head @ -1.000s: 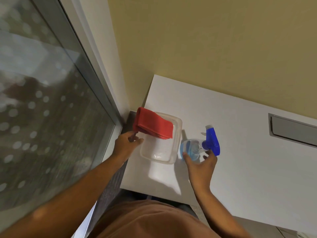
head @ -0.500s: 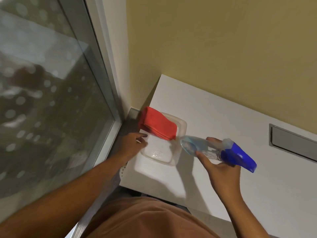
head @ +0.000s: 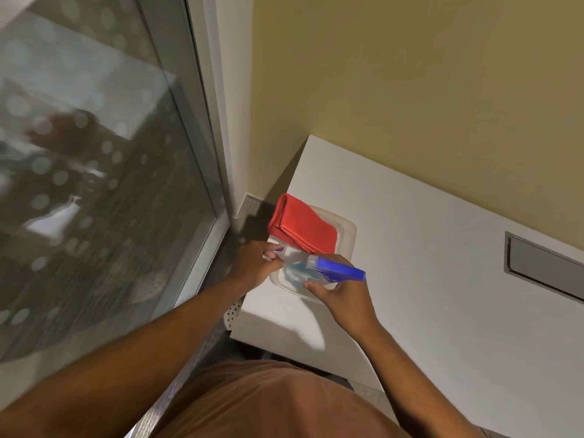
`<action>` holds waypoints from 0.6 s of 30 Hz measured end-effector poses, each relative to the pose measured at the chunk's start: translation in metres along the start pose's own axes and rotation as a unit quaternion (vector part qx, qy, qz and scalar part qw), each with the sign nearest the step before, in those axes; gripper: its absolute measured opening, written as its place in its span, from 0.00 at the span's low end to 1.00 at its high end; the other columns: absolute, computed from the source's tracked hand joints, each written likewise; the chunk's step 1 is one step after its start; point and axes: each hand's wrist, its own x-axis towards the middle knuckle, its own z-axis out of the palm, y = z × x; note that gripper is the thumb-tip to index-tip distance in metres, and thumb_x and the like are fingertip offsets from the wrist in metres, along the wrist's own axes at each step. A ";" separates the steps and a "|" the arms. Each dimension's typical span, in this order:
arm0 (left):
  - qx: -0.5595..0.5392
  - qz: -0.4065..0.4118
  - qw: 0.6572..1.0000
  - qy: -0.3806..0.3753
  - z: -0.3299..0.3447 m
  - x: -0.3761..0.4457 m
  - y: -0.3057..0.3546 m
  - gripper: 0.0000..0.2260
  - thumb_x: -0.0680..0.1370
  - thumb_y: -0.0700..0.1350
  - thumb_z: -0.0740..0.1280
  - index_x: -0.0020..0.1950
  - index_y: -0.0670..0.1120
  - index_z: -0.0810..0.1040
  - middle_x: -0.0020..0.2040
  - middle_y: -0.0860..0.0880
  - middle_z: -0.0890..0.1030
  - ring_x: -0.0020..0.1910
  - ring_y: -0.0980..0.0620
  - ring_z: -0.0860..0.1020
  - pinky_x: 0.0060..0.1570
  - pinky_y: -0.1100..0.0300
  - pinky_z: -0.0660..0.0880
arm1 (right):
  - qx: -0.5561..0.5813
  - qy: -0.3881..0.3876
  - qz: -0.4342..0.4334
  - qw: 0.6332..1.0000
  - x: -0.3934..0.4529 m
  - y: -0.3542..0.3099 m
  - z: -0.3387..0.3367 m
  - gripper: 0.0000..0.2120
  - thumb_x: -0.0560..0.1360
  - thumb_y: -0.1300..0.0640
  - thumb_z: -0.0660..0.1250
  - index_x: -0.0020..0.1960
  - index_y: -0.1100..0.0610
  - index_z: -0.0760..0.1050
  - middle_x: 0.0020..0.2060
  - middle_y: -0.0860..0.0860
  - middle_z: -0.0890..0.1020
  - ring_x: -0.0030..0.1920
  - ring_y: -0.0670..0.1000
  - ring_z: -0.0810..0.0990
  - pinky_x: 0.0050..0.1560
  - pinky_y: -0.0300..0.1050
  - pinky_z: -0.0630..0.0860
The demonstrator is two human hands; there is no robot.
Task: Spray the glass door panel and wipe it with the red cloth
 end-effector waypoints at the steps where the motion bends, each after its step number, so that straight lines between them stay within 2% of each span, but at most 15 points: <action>1: 0.000 0.001 1.000 -0.003 0.000 0.001 -0.001 0.16 0.78 0.44 0.75 0.66 0.45 0.84 0.53 0.45 0.87 0.51 0.47 0.83 0.58 0.49 0.82 | -0.011 -0.004 -0.002 1.000 0.001 0.005 0.001 0.21 0.73 0.61 0.81 0.63 0.50 0.81 0.56 0.36 0.83 0.54 0.31 0.82 0.53 0.23 0.74; 4: -0.001 -0.007 1.000 -0.009 0.000 0.000 -0.001 0.18 0.78 0.45 0.75 0.68 0.46 0.82 0.57 0.43 0.87 0.55 0.44 0.84 0.60 0.46 0.82 | -0.024 -0.011 0.008 1.000 0.001 0.015 0.004 0.21 0.73 0.59 0.82 0.63 0.49 0.81 0.56 0.37 0.84 0.55 0.32 0.82 0.55 0.25 0.76; 7: 0.001 -0.010 1.000 -0.009 0.002 -0.001 -0.002 0.19 0.78 0.46 0.75 0.69 0.47 0.82 0.59 0.43 0.87 0.56 0.44 0.84 0.60 0.47 0.82 | -0.030 -0.008 0.022 0.999 -0.001 0.019 0.006 0.22 0.73 0.59 0.82 0.62 0.47 0.79 0.55 0.35 0.83 0.54 0.29 0.81 0.53 0.23 0.75; 11: 0.012 -0.004 1.000 0.010 0.006 -0.006 -0.003 0.17 0.79 0.45 0.74 0.68 0.46 0.82 0.55 0.47 0.86 0.56 0.46 0.83 0.50 0.62 0.77 | -0.024 -0.001 0.031 0.999 -0.003 0.021 0.007 0.25 0.73 0.57 0.82 0.66 0.49 0.78 0.55 0.35 0.82 0.55 0.28 0.80 0.52 0.22 0.75; 14: 0.025 0.008 0.999 0.030 0.007 -0.016 -0.002 0.17 0.80 0.45 0.72 0.69 0.46 0.82 0.56 0.50 0.84 0.54 0.50 0.82 0.49 0.64 0.74 | -0.017 -0.004 0.022 1.000 -0.003 0.027 0.007 0.30 0.72 0.56 0.82 0.72 0.53 0.76 0.58 0.40 0.83 0.55 0.28 0.81 0.52 0.22 0.75; 16: 0.052 0.036 0.996 0.062 0.006 -0.028 0.000 0.15 0.82 0.45 0.70 0.69 0.46 0.82 0.57 0.50 0.84 0.52 0.53 0.80 0.50 0.65 0.73 | -0.025 -0.009 0.006 1.000 -0.004 0.027 0.002 0.34 0.71 0.55 0.83 0.74 0.52 0.74 0.63 0.40 0.82 0.59 0.31 0.81 0.55 0.20 0.74; 18: 0.045 0.060 0.987 0.142 0.007 -0.040 0.008 0.13 0.83 0.43 0.68 0.66 0.45 0.83 0.56 0.51 0.85 0.49 0.52 0.81 0.50 0.64 0.75 | -0.046 0.002 -0.013 0.999 -0.010 0.023 -0.005 0.38 0.72 0.55 0.83 0.78 0.52 0.71 0.70 0.44 0.79 0.67 0.40 0.79 0.61 0.20 0.69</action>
